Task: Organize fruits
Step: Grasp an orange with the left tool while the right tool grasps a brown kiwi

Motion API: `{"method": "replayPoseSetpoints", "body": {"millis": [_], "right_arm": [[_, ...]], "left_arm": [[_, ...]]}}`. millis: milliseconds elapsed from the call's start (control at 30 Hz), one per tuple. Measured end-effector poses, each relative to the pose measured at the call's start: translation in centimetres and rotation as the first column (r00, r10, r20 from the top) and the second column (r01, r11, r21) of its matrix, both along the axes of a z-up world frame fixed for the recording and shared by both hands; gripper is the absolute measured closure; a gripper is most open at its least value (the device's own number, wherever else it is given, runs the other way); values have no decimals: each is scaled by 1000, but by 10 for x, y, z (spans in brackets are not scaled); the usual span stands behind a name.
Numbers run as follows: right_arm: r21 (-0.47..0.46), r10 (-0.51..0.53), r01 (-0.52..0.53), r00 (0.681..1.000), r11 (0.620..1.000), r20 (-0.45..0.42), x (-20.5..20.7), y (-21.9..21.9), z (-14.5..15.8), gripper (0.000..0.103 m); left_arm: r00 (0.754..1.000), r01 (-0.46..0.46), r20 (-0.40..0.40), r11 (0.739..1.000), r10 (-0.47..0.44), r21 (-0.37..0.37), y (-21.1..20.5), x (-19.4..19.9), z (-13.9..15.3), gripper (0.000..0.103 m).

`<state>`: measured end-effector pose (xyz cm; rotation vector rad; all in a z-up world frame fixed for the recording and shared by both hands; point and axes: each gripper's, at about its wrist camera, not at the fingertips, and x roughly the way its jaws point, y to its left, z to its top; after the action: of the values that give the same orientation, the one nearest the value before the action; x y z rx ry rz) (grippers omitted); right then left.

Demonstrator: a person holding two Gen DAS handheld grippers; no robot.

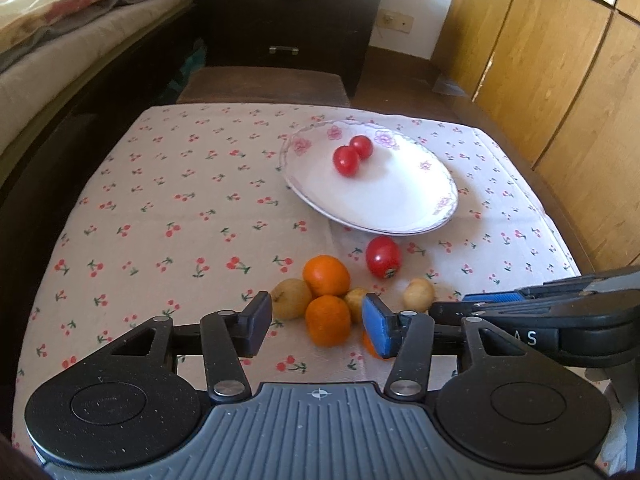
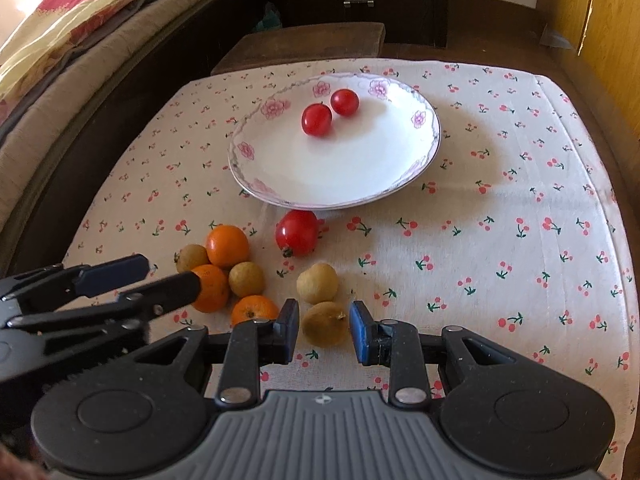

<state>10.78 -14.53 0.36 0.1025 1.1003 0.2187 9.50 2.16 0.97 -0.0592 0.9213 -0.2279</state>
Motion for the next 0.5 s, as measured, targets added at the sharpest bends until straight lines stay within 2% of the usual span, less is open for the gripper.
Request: {"method": "replayPoseSetpoints", "body": {"millis": [300, 500], "right_arm": [[-11, 36, -36, 999, 999, -29, 2, 7, -11, 74], [-39, 50, -51, 998, 998, -32, -1, 9, -15, 75]], "left_arm": [[999, -19, -30, 1000, 19, -17, 7, 3, -5, 42], [997, -39, -72, 997, 34, -64, 9, 9, -11, 42]]}}
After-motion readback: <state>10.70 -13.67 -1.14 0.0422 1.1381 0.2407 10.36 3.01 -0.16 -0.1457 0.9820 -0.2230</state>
